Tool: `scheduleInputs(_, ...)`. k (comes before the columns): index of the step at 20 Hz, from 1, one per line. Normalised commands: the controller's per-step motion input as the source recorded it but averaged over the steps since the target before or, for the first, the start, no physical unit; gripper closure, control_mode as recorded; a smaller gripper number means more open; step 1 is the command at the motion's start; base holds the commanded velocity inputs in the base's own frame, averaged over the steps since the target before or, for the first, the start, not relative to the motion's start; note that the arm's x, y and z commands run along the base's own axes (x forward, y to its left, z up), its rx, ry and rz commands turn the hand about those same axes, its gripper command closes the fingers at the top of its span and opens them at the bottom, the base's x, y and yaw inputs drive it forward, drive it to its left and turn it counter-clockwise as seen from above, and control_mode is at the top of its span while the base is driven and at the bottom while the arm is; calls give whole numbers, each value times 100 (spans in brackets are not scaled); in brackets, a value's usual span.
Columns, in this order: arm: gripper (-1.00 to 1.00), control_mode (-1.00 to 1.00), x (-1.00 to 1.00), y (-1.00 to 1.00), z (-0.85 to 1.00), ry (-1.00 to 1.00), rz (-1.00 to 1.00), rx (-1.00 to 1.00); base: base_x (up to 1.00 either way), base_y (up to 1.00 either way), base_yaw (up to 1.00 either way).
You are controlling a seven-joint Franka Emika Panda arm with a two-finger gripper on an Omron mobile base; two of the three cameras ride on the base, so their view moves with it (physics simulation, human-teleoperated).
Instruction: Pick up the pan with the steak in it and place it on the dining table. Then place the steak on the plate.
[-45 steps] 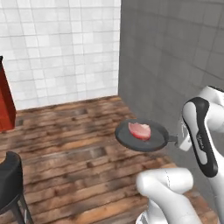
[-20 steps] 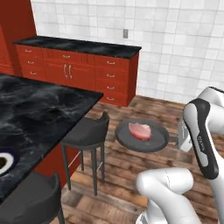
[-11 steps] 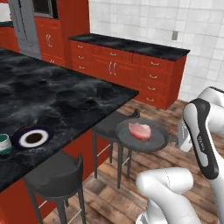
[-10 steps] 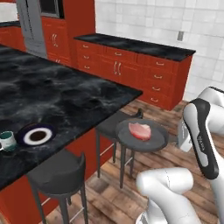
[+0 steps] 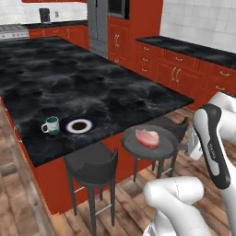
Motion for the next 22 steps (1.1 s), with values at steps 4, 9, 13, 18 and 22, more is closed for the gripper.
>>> scheduleInputs(4,100,100,0,0,0,0,0,0,-8,0,50)
scheduleInputs(9,100,100,0,0,0,0,0,0,0,0,48)
scheduleInputs(13,100,100,0,0,0,0,0,0,1,-14,4)
scheduleInputs(18,100,100,0,0,0,0,0,0,16,-94,0)
scheduleInputs(22,100,100,0,0,0,0,0,0,16,-97,0)
